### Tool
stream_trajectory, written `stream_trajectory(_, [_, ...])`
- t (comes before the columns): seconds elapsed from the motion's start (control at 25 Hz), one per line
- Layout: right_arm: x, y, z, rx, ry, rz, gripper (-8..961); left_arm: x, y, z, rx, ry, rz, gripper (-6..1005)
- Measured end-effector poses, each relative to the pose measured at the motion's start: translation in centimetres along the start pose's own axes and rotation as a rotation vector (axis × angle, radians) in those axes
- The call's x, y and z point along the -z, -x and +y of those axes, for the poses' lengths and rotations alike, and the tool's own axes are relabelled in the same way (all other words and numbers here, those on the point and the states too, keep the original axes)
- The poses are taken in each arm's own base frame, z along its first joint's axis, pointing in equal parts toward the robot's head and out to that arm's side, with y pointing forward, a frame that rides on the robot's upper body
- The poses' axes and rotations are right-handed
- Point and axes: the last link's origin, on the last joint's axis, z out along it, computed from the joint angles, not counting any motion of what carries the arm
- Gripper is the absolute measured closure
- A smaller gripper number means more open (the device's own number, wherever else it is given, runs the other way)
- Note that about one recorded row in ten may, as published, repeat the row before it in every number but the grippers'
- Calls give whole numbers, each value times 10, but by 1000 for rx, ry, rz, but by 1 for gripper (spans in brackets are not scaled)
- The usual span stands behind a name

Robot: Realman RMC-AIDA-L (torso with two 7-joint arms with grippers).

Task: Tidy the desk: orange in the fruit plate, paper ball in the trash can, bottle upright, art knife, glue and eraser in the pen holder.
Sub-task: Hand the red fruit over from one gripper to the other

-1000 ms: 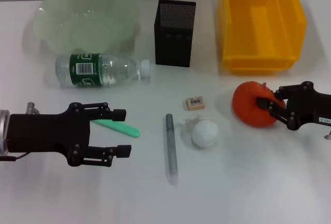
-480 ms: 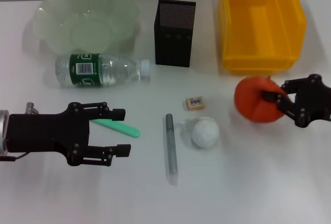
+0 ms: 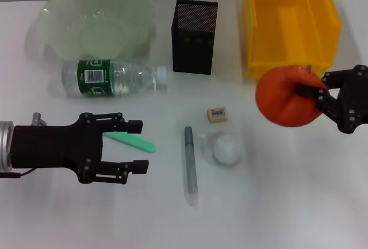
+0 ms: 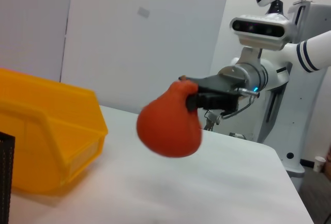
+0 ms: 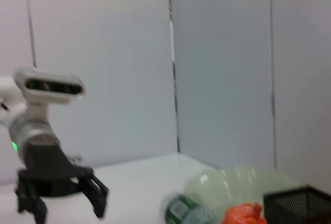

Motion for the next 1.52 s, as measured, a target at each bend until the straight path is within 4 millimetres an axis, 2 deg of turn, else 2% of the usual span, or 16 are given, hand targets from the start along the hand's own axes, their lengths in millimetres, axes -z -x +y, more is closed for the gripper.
stream_trajectory(0.2, [-3, 8, 8, 14, 58, -59, 919, -2, -1, 0, 0, 5, 4, 240])
stream_trajectory(0.44, [-18, 14, 11, 20, 110, -86, 919, -10, -4, 0, -7, 21, 13, 242])
stream_trajectory(0.76, [-45, 11, 20, 23, 182, -93, 919, -19, -9, -2, -16, 25, 27, 245])
stream_trajectory(1.2, [-68, 6, 30, 4, 244, -96, 919, -24, -15, -7, -22, 1, 59, 248])
stream_trajectory(1.52, [-92, 0, 34, -7, 263, -82, 919, -34, -18, -9, -27, -4, 68, 250])
